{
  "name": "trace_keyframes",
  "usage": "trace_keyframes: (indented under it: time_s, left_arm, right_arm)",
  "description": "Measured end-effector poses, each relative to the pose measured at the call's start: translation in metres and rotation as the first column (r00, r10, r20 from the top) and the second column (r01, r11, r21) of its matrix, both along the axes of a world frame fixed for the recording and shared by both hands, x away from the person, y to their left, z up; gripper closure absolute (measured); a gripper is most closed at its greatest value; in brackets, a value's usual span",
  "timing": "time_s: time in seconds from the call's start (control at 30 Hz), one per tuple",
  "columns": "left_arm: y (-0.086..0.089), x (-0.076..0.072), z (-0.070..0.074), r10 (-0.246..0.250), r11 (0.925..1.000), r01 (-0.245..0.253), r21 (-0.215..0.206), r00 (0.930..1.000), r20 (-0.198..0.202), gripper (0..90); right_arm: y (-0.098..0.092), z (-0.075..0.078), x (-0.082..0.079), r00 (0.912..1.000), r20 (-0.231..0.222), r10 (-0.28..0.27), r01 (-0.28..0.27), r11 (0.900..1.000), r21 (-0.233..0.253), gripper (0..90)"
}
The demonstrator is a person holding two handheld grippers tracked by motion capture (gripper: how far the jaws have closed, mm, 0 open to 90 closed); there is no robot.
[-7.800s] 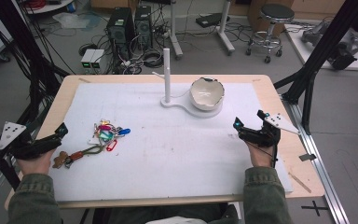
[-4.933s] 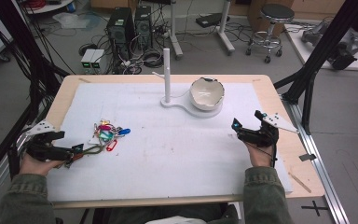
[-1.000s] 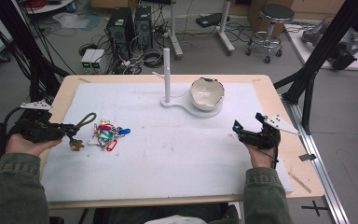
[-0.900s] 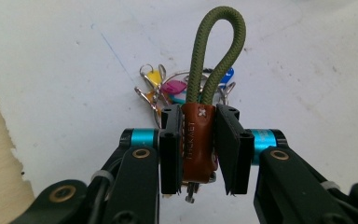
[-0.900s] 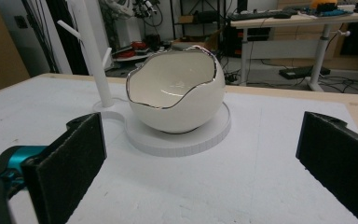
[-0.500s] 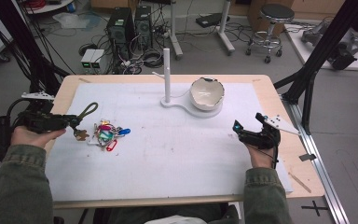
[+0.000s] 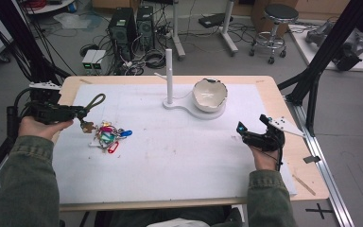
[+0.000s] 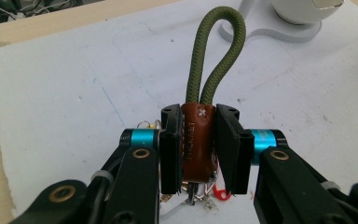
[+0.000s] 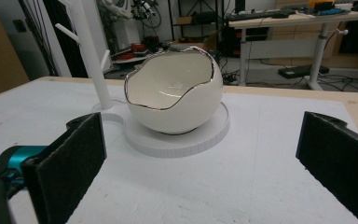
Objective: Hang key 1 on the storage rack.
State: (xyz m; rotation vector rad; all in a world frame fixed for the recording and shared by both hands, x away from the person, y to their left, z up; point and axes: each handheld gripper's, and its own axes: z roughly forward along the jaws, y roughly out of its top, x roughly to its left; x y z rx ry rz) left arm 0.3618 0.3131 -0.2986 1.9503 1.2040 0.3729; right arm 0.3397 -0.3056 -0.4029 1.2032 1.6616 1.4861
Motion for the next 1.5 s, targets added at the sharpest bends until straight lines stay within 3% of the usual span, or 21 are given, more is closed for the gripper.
trace_keyframes:
  time_s: [0.43, 0.5, 0.77, 0.83, 1.0, 1.13, 1.5]
  left_arm:
    - [-0.012, 0.018, 0.010, -0.005, 1.0000, 0.005, -0.007, 1.0000, -0.003, 71.7]
    - [-0.012, 0.022, 0.014, -0.007, 0.9997, 0.007, -0.025, 1.0000, 0.001, 71.7]
    - [-0.016, 0.032, 0.022, 0.000, 0.9999, 0.000, -0.016, 1.0000, -0.004, 71.7]
    - [-0.020, 0.037, 0.024, -0.009, 0.9997, 0.009, -0.022, 0.9999, -0.007, 71.7]
    - [-0.029, 0.047, 0.029, -0.026, 0.9995, 0.026, 0.019, 0.9996, -0.013, 71.7]
    - [-0.036, 0.053, 0.034, -0.032, 0.9991, 0.032, 0.027, 0.9995, -0.007, 71.7]
    - [-0.056, 0.068, 0.043, -0.050, 0.9987, 0.050, 0.008, 0.9987, -0.008, 71.7]
  right_arm:
    - [0.000, 0.000, 0.000, 1.0000, -0.007, -0.001, 0.001, 1.000, 0.005, 0.5]
    - [0.000, 0.000, -0.001, 1.0000, -0.006, 0.000, 0.001, 1.000, 0.005, 0.5]
    - [0.000, 0.000, 0.000, 1.0000, -0.004, 0.000, 0.000, 1.000, 0.003, 0.5]
    - [0.000, 0.000, 0.000, 1.0000, -0.005, 0.001, -0.001, 1.000, 0.004, 0.5]
    - [0.000, 0.000, 0.000, 1.0000, -0.006, 0.001, -0.001, 1.000, 0.003, 0.5]
    - [-0.001, 0.000, 0.000, 1.0000, -0.007, 0.001, -0.001, 1.000, 0.005, 0.5]
    - [-0.002, -0.001, 0.000, 1.0000, -0.001, 0.002, -0.002, 1.000, 0.006, 0.5]
